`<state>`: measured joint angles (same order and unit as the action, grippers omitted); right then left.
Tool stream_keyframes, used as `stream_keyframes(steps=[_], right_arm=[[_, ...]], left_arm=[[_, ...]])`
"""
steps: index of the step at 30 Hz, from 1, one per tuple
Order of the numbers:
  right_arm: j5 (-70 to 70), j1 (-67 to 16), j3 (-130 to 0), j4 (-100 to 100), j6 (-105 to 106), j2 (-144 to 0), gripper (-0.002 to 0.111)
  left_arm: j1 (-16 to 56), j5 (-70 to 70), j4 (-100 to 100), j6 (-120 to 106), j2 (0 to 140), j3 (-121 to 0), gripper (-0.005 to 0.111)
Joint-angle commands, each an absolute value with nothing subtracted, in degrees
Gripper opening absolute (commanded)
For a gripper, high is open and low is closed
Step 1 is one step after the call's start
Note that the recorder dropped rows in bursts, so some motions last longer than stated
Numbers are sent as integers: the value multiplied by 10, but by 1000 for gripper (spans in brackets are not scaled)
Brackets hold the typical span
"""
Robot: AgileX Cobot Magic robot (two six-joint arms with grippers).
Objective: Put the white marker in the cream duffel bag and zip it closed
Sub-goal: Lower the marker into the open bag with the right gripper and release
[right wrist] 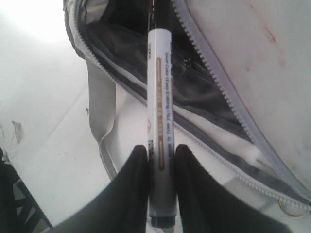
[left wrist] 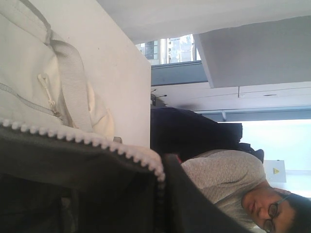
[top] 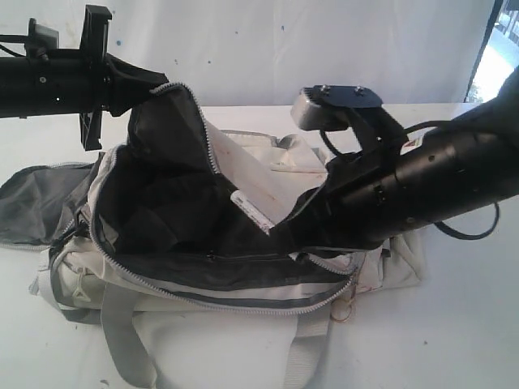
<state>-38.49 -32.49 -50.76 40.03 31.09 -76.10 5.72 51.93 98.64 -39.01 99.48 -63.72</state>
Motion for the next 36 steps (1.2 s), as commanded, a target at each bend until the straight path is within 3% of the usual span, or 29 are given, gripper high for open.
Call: stream_keyframes(steps=[1,15,31,34,35,36], right_arm=[[-311,-377,-505,418,328,-788,0],[14,-515,-505,440,361,-940,0],[204,-514,-505,430,453,-1056,0],[207,-512,-505,430,453,-1058,10],[207,-512,-505,430,453,-1058,16],[211,-512,-505,430,448,-1058,33]], left_arm=[[59,523,999,-393,994,-640,0],[59,535,999,-393,994,-640,0],[59,538,999,-393,994,-640,0],[59,539,999,-393,994,-640,0],[59,539,999,-393,994,-640,0],[59,539,999,-393,994,-640,0]])
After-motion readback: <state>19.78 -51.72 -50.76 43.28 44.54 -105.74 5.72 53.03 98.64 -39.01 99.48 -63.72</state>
